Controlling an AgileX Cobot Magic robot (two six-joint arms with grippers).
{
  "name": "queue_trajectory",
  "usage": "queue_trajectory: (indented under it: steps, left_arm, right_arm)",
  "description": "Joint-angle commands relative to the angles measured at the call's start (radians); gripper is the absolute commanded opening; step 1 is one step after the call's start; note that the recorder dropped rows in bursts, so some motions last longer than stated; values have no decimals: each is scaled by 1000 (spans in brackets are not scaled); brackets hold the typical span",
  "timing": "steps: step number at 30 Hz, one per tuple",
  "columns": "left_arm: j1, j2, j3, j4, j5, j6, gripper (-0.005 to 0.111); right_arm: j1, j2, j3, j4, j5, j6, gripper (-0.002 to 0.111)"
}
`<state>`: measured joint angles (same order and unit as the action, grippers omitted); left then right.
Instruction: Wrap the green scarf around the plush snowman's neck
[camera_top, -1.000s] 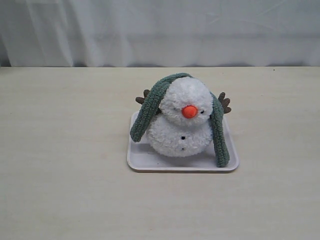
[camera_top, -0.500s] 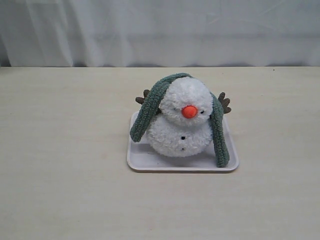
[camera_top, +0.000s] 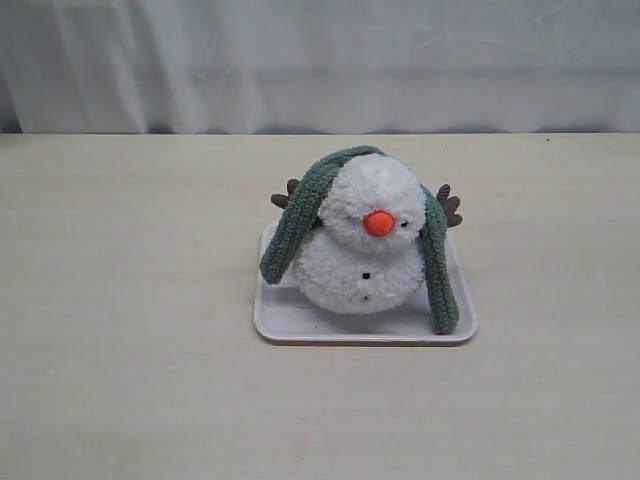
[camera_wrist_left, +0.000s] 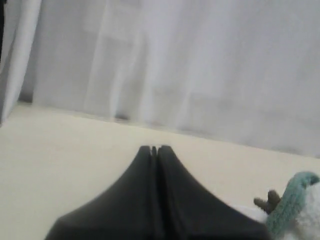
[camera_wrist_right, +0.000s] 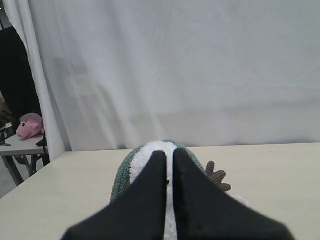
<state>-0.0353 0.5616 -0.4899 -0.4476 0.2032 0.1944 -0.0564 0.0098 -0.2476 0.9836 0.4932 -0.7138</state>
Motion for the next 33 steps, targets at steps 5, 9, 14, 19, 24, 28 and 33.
queue_trajectory:
  steps: [5, 9, 14, 19, 24, 28, 33]
  left_arm:
    - [0, 274, -139, -37, -121, 29, 0]
    - [0, 361, -161, -34, -155, 55, 0]
    - [0, 377, -163, -11, -281, 68, 0]
    - [-99, 426, -163, 130, -382, 68, 0]
    - [-241, 513, -163, 300, -528, 66, 0]
    - [-316, 608, -176, 386, -596, 62, 0]
    - [-360, 751, -303, 453, -449, 62, 0]
  right_arm:
    - [1, -5, 4, 2, -20, -6, 4]
    - [1, -5, 4, -9, -14, -6, 4]
    - [1, -5, 4, -9, -5, -6, 4]
    - [1, -5, 4, -12, 9, -6, 4]
    - [1, -5, 4, -79, 32, -6, 4]
    - [1, -5, 4, -84, 30, -6, 4]
    - [1, -5, 4, -84, 30, -6, 4]
